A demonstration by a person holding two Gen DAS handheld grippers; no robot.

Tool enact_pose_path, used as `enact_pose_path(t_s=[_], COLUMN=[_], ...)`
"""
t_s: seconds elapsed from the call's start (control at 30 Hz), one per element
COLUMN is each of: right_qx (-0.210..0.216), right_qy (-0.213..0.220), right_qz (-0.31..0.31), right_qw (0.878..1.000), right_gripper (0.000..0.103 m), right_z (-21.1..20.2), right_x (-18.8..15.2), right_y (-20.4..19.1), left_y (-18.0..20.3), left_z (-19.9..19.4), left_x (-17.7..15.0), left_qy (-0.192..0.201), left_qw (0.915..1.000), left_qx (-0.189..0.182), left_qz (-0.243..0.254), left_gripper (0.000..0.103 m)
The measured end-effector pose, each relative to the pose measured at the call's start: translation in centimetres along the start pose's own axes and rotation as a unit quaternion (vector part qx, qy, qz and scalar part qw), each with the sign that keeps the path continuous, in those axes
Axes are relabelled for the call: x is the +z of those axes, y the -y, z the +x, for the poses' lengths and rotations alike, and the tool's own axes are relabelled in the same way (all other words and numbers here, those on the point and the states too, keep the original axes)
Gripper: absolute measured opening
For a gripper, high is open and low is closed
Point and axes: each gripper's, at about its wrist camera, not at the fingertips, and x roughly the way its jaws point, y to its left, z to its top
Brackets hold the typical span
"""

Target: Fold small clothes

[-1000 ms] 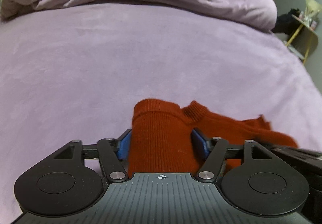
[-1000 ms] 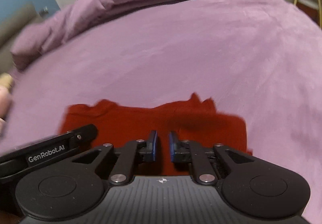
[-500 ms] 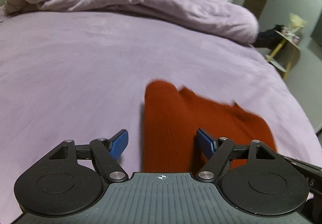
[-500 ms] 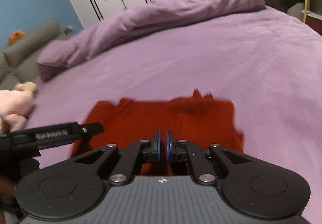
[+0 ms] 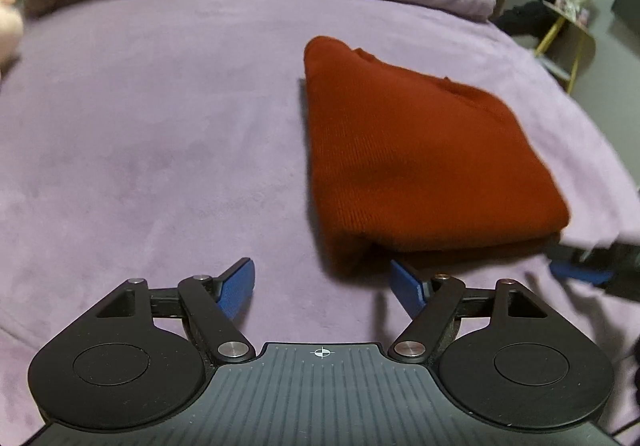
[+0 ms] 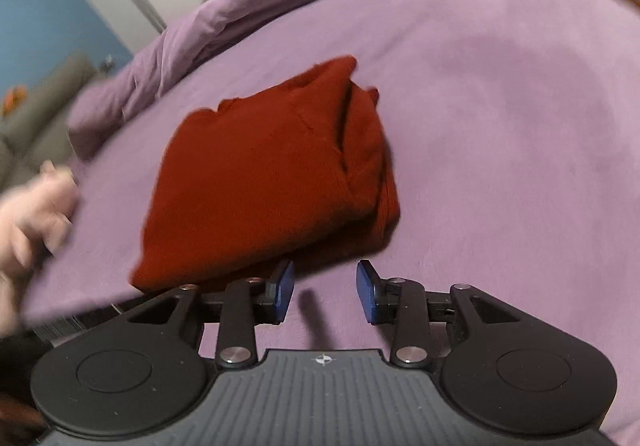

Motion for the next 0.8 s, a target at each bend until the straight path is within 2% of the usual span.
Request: enact_pose_path(t_s=[0.1,0.17,0.23,0.3,0.33,0.37,0.43,0.47,0.5,0.53,0.57,0.63,0.67,0.73,0.8], right_qx=[0.069,0.087,0.079,0.071,0.081,0.120,0.212,0.207,0.174,0.117,0.078,0.060,0.045,0.015,-0.008], right_qy=[0.001,0.004,0.003,0.008,0.010,0.011,0.017,0.018,0.014,0.000,-0.007,0.008,0.017,0.047,0.085], right_qz=[0.081,0.132,0.155,0.163,0.169,0.197,0.288,0.298,0.280,0.238,0.193,0.146,0.124,0.077,0.022], right_qw=[0.994,0.987,0.985,0.984,0.982,0.973,0.934,0.932,0.944,0.964,0.978,0.988,0.991,0.996,0.996], right_gripper=[0.037,0.037,0.030,0.013,0.009,0.008,0.008,0.008,0.008,0.008,0.008,0.011,0.017,0.019,0.021], right_z=[0.1,1.0,1.9,2.1,2.0,1.9,1.9,1.9,1.9,2.1,2.1,1.2,0.4,-1.0,-2.1], right_x=[0.5,1.0,1.2,1.4,1.5,1.5,0.8,0.8,0.9,1.2,1.2,1.2,1.4,1.9,2.5], right_y=[1.6,2.4,2.7,2.3,2.3,2.9,5.0,5.5,5.5,5.1,4.5,3.2,2.5,1.1,-0.7], left_y=[1.0,1.5,1.9,1.4,0.8,0.2,-1.0,-1.4,-1.5,-1.6,-1.7,-2.0,-2.1,-2.0,-1.5], left_z=[0.8,1.4,1.9,1.7,1.5,1.4,0.9,0.8,0.7,0.4,0.0,-1.5,-2.2,-3.8,-3.9], left_x=[0.1,0.3,0.3,0.3,0.4,0.5,0.3,0.2,0.2,0.2,0.2,0.4,0.8,1.7,2.9], left_qy=[0.001,0.010,0.016,0.020,0.023,0.024,0.020,0.013,0.003,-0.004,-0.007,-0.004,0.005,0.036,0.051], left_qw=[0.9999,0.9994,0.9984,0.9981,0.9979,0.9977,0.9979,0.9980,0.9981,0.9982,0.9982,0.9976,0.9971,0.9967,0.9969], left_qx=[0.015,0.025,0.043,0.053,0.060,0.064,0.054,0.048,0.045,0.043,0.043,0.049,0.053,0.048,0.036], left_qz=[0.007,0.019,0.032,0.023,0.012,0.000,-0.029,-0.039,-0.043,-0.042,-0.041,-0.049,-0.054,-0.054,-0.048], left_gripper=[0.079,0.080,0.081,0.080,0.080,0.081,0.081,0.081,0.081,0.081,0.080,0.078,0.077,0.078,0.080])
